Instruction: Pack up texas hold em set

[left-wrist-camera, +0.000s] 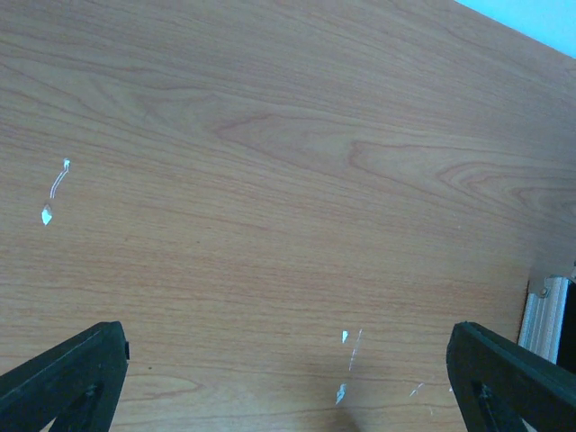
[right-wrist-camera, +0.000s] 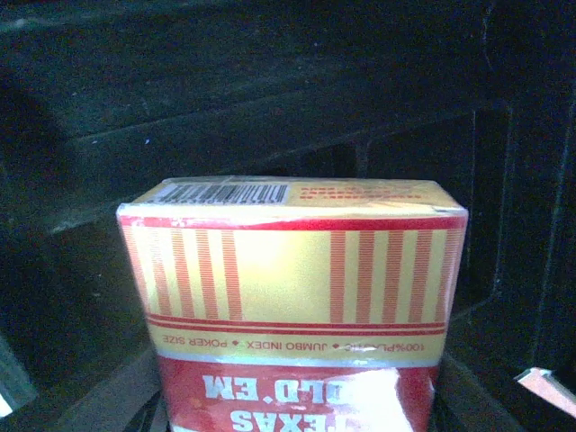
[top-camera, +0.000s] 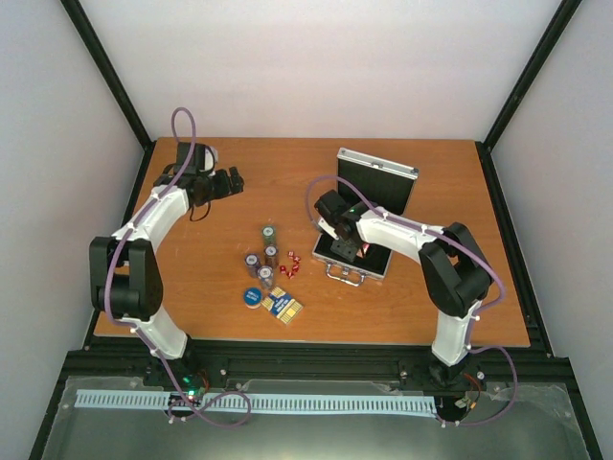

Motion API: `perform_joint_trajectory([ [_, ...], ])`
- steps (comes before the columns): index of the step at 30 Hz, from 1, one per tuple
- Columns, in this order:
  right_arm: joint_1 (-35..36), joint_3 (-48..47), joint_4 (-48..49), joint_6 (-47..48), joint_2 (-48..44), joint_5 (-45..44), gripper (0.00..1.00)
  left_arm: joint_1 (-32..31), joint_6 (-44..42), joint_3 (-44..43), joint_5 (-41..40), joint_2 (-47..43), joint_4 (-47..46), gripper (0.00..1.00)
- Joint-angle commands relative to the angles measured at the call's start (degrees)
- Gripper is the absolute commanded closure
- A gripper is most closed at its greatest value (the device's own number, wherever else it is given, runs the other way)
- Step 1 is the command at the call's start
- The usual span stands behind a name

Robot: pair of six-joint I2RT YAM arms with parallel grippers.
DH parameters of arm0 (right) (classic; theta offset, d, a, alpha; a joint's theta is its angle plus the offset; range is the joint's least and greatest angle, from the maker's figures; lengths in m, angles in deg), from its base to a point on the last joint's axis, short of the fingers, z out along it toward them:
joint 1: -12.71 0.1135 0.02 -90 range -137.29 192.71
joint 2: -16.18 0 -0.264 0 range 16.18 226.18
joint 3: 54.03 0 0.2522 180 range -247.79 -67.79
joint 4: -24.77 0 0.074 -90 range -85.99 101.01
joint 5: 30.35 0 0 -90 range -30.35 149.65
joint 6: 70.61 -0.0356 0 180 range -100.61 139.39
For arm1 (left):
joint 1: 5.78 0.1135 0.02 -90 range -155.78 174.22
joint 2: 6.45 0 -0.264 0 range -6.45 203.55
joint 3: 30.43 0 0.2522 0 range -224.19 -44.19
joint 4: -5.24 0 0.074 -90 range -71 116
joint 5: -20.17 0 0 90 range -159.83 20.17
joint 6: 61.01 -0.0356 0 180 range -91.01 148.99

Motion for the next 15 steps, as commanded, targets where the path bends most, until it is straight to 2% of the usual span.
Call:
perform_joint_trajectory([
  [1, -0.58, 0.19, 1.36, 0.14, 0.63, -2.02, 0.28, -0.16, 0.08, -2.85, 0.22, 0.93, -0.9, 0.0],
  [4, -0.62, 0.21, 1.41, -0.17, 0.7, -2.95, 0.12, -0.14, 0.13, -3.14, 0.25, 1.29, -0.75, 0.0],
  [10, -0.66, -0.45, 0.93, -2.4, -0.34, -3.41, 0.08, -0.17, -0.01, -3.49, 0.32, 1.33, -0.49, 0.0],
  [15, -1.92, -2.97, -0.85, -9.13, -2.57, 5.49, 0.04, -0.16, -0.05, -3.93, 0.18, 1.29, -0.13, 0.0],
])
